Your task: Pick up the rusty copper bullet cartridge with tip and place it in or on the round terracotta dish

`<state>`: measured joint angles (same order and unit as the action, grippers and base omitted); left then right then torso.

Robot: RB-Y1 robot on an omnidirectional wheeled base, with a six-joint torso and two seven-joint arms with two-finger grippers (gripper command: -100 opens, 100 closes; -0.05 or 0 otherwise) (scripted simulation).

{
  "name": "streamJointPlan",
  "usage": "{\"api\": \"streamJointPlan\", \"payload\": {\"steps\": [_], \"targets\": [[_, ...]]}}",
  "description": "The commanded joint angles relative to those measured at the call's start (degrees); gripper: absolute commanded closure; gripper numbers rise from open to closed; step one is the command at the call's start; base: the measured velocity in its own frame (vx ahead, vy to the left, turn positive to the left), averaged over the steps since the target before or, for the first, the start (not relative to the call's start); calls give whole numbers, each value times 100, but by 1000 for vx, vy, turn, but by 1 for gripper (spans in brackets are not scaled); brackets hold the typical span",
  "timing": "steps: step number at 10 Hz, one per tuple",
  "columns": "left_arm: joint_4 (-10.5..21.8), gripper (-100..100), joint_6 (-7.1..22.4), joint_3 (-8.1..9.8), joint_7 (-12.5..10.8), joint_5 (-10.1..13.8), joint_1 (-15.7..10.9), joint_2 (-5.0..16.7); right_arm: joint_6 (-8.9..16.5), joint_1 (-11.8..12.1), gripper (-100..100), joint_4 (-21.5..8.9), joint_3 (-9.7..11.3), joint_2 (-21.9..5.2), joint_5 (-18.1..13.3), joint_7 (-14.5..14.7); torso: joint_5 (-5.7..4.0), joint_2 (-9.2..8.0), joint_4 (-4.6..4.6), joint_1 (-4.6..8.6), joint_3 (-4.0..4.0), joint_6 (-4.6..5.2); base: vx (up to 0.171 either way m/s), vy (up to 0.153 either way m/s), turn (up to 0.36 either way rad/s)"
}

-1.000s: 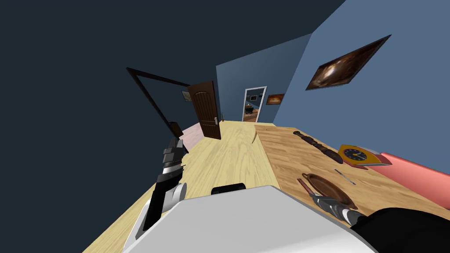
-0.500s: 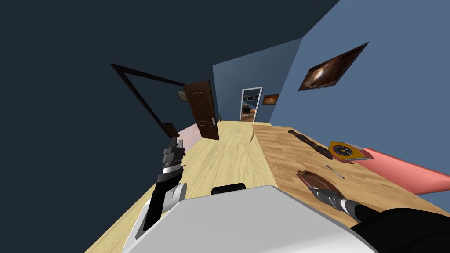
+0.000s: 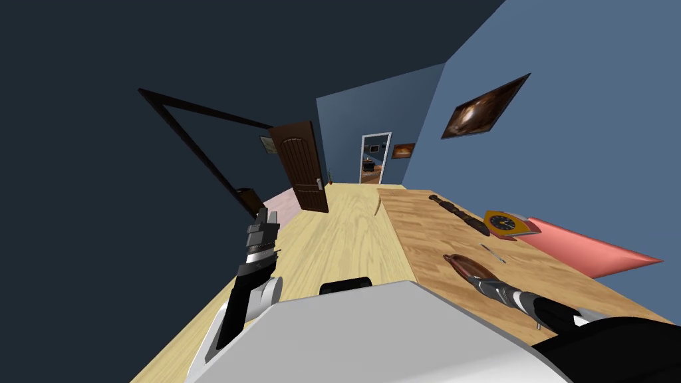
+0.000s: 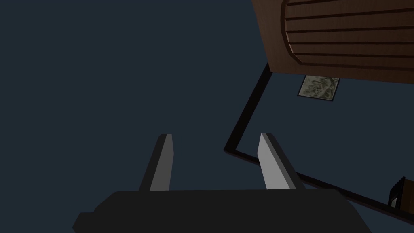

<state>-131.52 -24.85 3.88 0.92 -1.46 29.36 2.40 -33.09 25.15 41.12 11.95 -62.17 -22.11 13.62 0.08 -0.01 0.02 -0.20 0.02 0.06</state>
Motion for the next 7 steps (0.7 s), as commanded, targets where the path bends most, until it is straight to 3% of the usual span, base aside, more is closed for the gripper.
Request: {"api": "streamJointPlan", "payload": {"steps": [1,6,7], "targets": [[0,0,0,0,0,0,0,0,-166,-226,100,-282,96,-52,-66,-180,0,0,0,0,0,0,16,-17,-55],[0,0,0,0,0,0,0,0,-535,-701,100,-828,326,-240,-225,-763,-3,-2,-1,8,-2,11,19,-28,-84],[0,0,0,0,0,0,0,0,-535,-701,100,-828,326,-240,-225,-763,-3,-3,-2,10,-2,13,14,-29,-35]]}}
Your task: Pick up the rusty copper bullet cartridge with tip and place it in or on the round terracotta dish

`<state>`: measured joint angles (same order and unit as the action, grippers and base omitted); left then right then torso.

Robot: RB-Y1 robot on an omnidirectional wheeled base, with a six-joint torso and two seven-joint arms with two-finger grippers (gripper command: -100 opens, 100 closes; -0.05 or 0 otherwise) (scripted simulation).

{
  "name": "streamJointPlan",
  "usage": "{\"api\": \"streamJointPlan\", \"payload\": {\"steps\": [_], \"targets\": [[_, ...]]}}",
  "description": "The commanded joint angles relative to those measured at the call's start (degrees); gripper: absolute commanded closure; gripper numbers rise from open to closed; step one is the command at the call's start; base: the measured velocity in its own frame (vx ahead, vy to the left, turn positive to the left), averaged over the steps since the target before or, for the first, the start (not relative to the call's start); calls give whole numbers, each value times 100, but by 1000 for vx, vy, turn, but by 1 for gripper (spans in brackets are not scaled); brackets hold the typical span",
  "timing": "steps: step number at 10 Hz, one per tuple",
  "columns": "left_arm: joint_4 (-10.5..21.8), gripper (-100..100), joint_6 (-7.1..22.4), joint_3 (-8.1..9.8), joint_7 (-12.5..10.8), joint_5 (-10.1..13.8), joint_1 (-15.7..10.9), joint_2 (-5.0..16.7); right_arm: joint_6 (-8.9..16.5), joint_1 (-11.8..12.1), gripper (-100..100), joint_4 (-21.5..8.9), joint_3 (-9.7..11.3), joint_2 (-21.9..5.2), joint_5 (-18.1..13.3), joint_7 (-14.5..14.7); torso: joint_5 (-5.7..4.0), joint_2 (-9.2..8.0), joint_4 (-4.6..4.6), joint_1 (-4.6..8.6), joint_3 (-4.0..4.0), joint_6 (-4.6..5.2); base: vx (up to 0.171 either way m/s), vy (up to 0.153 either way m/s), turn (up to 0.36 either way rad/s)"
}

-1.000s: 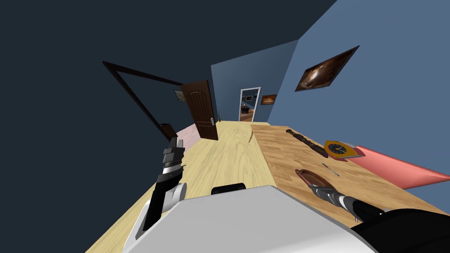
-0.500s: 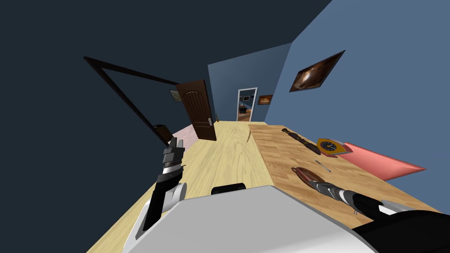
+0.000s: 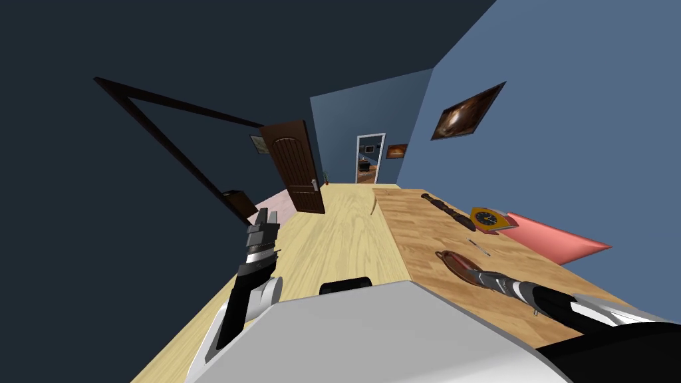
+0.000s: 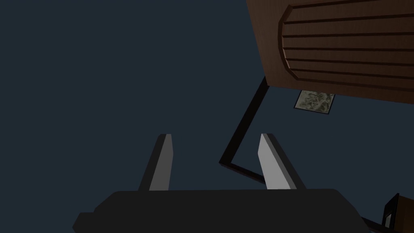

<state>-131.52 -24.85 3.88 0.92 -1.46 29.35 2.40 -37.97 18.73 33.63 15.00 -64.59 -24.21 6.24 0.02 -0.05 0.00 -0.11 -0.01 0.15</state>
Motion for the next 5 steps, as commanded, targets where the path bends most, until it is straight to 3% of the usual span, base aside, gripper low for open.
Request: {"api": "streamJointPlan", "payload": {"steps": [1,5], "targets": [[0,0,0,0,0,0,0,0,-126,-156,100,-191,67,-29,-46,-151,0,0,0,0,0,0,12,-28,-52],[0,0,0,0,0,0,0,0,-358,-434,100,-520,197,-104,-136,-528,-1,5,0,8,2,2,31,-48,-52]]}}
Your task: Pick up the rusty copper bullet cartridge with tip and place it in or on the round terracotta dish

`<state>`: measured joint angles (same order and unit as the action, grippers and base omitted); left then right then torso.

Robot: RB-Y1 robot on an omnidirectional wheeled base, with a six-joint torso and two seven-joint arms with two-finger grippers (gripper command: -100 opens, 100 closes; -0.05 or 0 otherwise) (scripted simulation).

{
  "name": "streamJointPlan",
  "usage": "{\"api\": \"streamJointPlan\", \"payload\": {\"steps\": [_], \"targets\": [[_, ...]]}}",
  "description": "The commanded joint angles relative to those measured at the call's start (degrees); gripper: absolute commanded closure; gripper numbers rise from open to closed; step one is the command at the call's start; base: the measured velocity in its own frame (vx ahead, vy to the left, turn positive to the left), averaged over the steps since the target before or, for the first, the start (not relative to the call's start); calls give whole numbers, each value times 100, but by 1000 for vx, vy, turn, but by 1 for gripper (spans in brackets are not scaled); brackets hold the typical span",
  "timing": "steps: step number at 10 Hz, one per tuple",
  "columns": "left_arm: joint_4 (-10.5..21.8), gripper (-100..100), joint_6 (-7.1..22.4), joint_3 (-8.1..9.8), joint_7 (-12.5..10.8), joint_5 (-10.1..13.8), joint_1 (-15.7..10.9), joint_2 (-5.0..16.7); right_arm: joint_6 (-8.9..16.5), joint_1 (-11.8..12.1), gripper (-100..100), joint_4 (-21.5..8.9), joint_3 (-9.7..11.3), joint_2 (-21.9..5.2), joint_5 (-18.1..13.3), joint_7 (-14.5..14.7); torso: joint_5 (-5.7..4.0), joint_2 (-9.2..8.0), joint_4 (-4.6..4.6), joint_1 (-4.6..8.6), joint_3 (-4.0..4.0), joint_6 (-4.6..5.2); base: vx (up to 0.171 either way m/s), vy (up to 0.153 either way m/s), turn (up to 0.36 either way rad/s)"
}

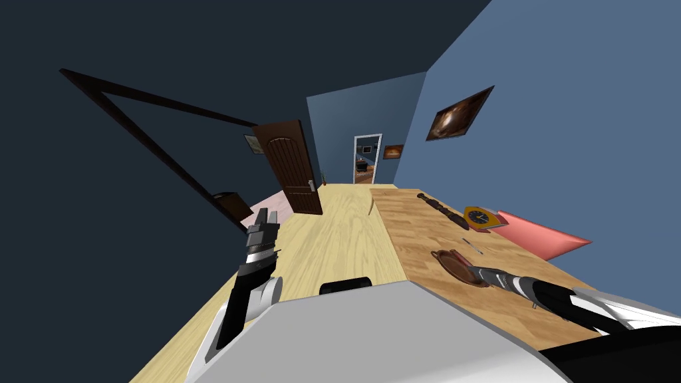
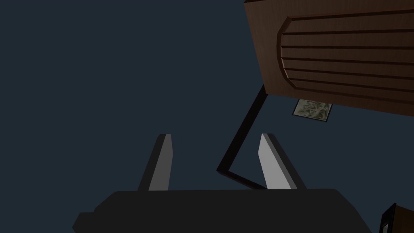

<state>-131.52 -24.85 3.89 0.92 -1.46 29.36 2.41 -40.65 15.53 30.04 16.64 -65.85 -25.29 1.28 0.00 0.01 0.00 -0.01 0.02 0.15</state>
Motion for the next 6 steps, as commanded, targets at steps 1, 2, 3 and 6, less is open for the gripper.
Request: {"api": "streamJointPlan", "payload": {"steps": [1,2,3,6], "targets": [[0,0,0,0,0,0,0,0,-89,-114,100,-162,33,21,-29,-32,0,0,0,0,0,0,21,-44,-4],[0,0,0,0,0,0,0,0,-147,-180,100,-242,64,7,-51,-126,-1,-3,0,-3,-1,-2,38,-63,-7],[0,0,0,0,0,0,0,0,-94,-123,100,-166,43,7,-34,-84,0,2,0,3,1,-2,22,-35,2],[0,0,0,-1,0,0,-1,0,-104,-130,-100,-177,43,3,-34,-96,2,-11,-2,-20,-6,-2,1,-2,1]]}}
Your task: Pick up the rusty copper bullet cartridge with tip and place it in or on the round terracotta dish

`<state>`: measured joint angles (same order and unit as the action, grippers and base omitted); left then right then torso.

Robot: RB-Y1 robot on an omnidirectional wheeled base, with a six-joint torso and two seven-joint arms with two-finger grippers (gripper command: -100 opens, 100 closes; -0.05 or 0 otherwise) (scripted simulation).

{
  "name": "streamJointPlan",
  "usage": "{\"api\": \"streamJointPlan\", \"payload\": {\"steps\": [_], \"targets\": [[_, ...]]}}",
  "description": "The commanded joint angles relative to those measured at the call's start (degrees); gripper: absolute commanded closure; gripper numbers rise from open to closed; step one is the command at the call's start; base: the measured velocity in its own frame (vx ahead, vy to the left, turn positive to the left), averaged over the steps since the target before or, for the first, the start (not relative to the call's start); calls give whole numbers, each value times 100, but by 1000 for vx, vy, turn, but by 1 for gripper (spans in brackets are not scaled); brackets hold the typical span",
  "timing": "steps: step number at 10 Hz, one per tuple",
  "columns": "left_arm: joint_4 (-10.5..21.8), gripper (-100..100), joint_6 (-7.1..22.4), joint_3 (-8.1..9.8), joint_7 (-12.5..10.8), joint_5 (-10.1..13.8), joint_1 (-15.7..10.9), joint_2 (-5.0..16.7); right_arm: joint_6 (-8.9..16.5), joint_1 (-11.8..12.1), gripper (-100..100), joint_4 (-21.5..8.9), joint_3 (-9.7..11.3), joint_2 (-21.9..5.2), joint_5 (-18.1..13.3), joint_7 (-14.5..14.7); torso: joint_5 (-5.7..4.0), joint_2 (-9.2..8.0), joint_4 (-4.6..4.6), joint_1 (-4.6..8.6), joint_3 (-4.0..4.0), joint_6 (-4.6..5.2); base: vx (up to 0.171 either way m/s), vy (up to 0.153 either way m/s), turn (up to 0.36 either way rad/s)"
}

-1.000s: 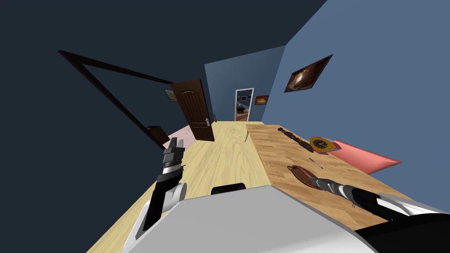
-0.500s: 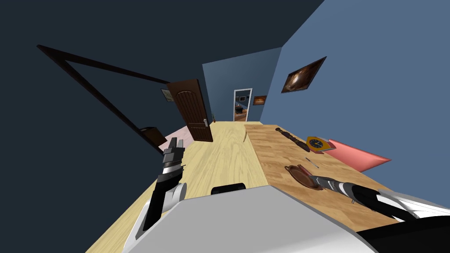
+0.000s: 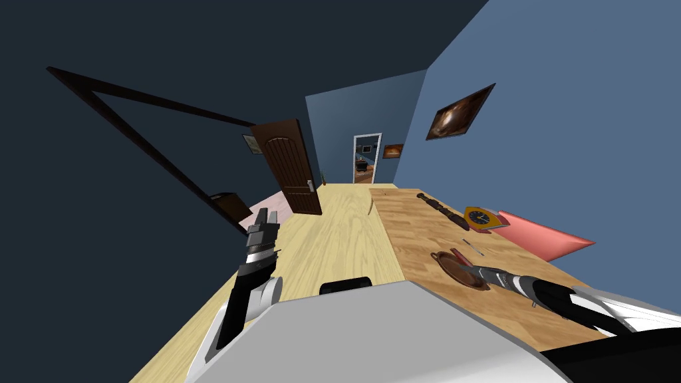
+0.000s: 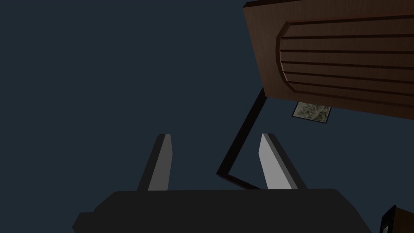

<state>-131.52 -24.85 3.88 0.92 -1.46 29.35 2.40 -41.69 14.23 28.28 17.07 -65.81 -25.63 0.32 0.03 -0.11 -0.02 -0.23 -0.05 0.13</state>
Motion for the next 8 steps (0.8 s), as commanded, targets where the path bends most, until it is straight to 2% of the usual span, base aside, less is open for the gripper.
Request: {"api": "streamJointPlan", "payload": {"steps": [1,2,3,4,7,8], "targets": [[0,0,0,0,0,0,0,0,0,0,-100,0,0,0,0,0,0,0,0,0,0,0,0,0,0],[0,0,0,0,0,0,0,0,0,0,-100,0,0,0,0,0,0,-1,0,-1,0,0,0,0,0],[0,0,0,0,0,0,0,0,0,0,0,0,0,0,0,0,0,-1,0,-1,0,0,0,0,0],[0,0,0,0,0,0,0,0,-147,47,-100,41,0,-205,0,-122,0,-1,0,-1,-1,0,24,16,-61],[0,0,0,0,0,0,0,0,-392,124,-100,108,-1,-546,0,-327,6,8,2,-19,5,0,32,44,-61],[0,0,0,0,0,0,1,0,-392,124,-100,108,-1,-546,0,-327,7,11,2,-21,6,1,30,30,-18]]}}
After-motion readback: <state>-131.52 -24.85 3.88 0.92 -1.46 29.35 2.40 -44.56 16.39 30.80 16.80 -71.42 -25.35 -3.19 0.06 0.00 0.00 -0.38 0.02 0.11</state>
